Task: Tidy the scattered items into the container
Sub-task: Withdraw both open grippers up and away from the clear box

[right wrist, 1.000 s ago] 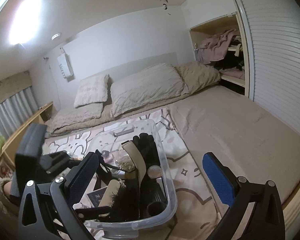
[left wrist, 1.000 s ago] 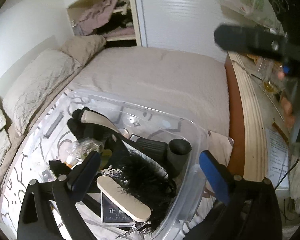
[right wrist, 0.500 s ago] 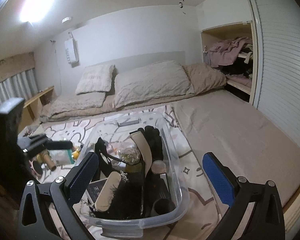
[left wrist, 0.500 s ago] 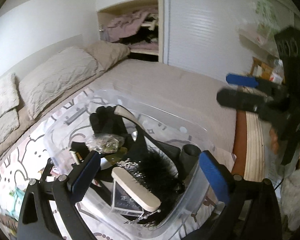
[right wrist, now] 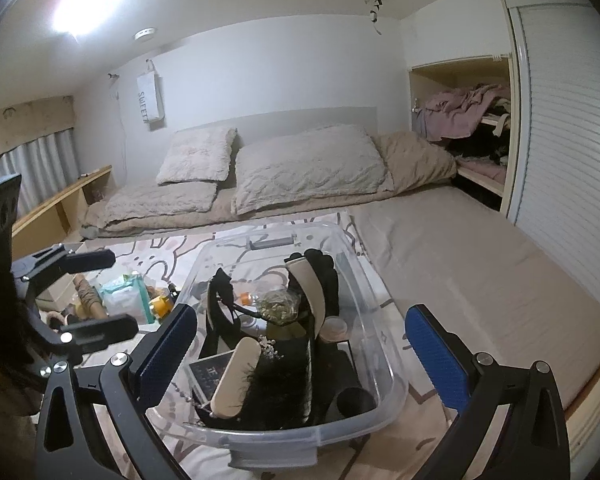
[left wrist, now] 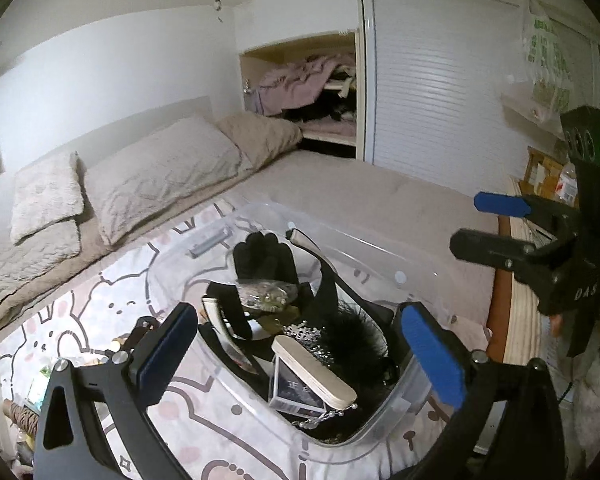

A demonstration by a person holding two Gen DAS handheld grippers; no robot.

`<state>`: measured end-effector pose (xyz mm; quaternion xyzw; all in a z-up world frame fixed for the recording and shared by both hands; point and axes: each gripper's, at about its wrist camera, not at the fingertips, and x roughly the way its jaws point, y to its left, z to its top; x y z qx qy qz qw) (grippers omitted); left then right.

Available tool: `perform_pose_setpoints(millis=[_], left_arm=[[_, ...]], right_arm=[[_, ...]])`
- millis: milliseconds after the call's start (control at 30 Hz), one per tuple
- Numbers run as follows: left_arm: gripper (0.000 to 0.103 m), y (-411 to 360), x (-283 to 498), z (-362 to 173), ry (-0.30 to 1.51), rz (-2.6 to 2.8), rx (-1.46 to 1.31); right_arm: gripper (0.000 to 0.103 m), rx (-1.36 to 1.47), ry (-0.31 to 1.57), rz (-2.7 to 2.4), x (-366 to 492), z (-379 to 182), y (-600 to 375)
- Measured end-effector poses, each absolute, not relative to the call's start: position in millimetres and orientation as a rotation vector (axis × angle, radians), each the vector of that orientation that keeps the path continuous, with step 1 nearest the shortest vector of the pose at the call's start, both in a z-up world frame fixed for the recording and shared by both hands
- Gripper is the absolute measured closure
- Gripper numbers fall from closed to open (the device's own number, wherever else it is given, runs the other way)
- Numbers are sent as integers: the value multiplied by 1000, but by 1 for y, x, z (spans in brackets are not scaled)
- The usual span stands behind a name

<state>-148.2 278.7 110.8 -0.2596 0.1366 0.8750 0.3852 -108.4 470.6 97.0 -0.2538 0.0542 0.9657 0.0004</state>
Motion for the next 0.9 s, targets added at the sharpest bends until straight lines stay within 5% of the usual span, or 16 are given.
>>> perform_pose_setpoints(millis=[900], left_arm=[[0,204,-113,118,262,2292,-572]], right_arm=[[0,-729,70,3055,-66,92,413]])
